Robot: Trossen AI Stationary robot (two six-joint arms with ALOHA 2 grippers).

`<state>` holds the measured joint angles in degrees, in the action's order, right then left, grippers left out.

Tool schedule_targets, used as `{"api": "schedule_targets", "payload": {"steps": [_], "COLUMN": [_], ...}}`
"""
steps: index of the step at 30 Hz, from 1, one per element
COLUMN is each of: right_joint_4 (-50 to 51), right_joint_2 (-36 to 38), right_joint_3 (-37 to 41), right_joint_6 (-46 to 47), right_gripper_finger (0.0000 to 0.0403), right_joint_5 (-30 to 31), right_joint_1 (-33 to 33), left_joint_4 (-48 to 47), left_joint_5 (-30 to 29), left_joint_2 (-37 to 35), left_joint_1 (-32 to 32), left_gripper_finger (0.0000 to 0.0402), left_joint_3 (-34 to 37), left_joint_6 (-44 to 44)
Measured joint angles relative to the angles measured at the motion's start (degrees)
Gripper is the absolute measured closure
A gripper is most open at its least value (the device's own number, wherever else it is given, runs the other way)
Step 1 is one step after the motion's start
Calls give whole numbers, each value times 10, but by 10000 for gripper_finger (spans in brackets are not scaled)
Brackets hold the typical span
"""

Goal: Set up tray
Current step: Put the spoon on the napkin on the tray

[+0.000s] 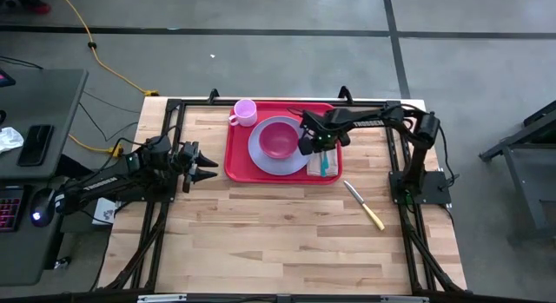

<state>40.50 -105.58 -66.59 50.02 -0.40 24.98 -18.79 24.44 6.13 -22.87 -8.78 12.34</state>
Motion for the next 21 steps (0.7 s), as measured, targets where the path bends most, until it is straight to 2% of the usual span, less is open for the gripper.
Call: {"api": "schedule_targets", "payload": {"steps": [21], "right_joint_4": [-21], "right_joint_2": [-6], "right_joint_3": [0], "right_joint_6": [-6], "right_gripper_finger": [321], "right_joint_5": [15], "right_joint_1": [22], "left_joint_4": [0], "left_joint_5": [-1], "left_joint_2": [0], "left_joint_1": [0], "left_gripper_finger": [190], "left_joint_3": [0], "left_joint_6": [1]}}
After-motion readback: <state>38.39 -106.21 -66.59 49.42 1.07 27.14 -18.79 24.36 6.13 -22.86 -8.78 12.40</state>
